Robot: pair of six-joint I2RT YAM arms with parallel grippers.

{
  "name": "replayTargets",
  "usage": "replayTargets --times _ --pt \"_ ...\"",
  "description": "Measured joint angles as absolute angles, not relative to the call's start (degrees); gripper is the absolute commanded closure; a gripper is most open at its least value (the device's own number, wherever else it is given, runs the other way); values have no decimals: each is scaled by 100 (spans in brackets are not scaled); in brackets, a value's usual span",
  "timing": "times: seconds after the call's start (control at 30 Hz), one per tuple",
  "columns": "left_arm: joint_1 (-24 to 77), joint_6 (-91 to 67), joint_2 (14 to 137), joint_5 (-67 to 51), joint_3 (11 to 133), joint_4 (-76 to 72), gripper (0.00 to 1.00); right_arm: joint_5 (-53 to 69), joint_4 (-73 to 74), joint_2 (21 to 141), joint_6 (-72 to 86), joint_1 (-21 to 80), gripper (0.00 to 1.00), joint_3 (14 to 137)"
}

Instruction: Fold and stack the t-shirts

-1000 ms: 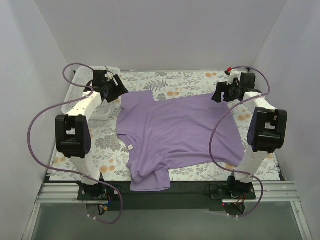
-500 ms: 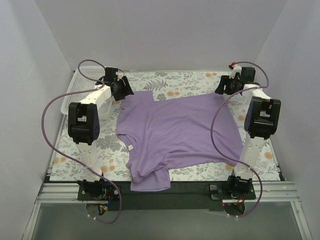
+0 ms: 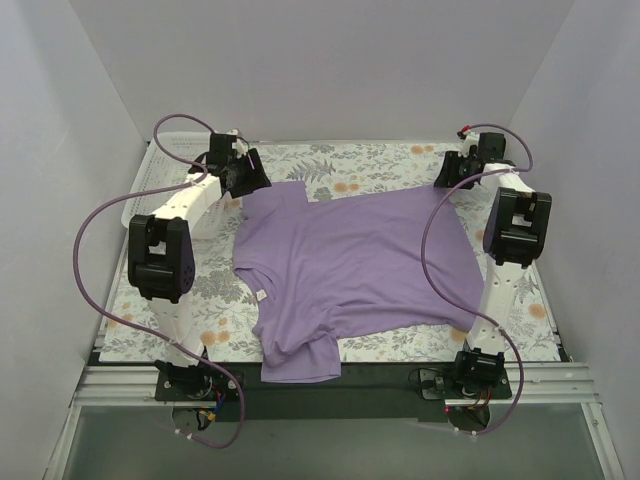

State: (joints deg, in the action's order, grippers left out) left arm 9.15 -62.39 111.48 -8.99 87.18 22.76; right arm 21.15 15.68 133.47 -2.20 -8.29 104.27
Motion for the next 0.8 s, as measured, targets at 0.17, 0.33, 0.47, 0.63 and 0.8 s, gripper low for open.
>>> replayTargets --times 0.17,0.33,0.47,0.63,0.8 --pt "915 -6235 11019 -908 8569 2167 42 2279 1640 13434 -255 -867 67 10486" --pt "915 -6235 11021 -902 8479 2191 43 2473 1706 13496 -211 -934 98 10503" --pt "915 -6211 11037 -884 8499 2180 43 2526 1717 13539 -165 -1033 99 10565" --pt "963 -6101 11375 -718 8938 2204 43 2561 1752 13539 -169 -1282 99 10565" --pt "1063 -5983 12092 -434 9745 2198 47 2716 1750 13526 -213 -1638 99 10490"
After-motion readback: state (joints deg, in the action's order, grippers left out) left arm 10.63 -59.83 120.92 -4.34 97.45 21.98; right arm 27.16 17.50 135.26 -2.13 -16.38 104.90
